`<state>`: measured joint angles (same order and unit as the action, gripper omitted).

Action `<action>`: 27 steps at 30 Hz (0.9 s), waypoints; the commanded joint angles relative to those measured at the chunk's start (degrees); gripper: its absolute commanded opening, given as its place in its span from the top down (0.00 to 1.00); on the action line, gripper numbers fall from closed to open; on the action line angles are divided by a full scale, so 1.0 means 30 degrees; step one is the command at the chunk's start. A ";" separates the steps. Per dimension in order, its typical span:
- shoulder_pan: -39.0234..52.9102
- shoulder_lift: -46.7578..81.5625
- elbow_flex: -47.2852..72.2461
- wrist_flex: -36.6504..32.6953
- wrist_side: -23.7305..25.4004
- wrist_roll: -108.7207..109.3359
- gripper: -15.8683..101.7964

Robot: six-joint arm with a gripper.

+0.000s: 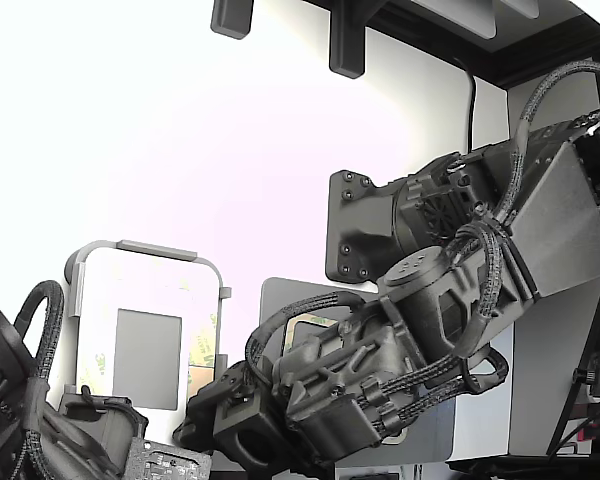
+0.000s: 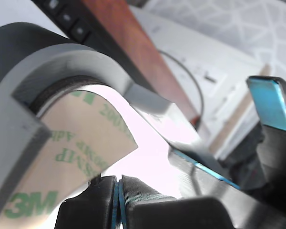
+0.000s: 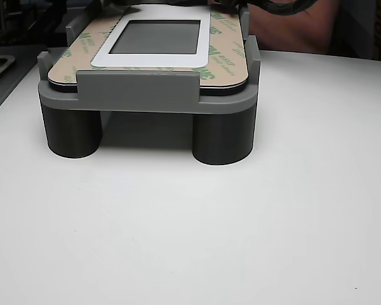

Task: Peel off protective film from adhesive tape.

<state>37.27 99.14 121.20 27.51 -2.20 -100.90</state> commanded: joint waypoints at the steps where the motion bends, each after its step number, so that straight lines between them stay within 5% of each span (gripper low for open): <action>1: -0.0234 0.0615 -0.0498 0.0000 0.0029 0.0000 0.95; 27: -0.0234 0.1143 0.0234 -0.0059 0.0176 0.0117 0.95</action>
<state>37.27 101.07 122.87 27.95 -1.76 -100.63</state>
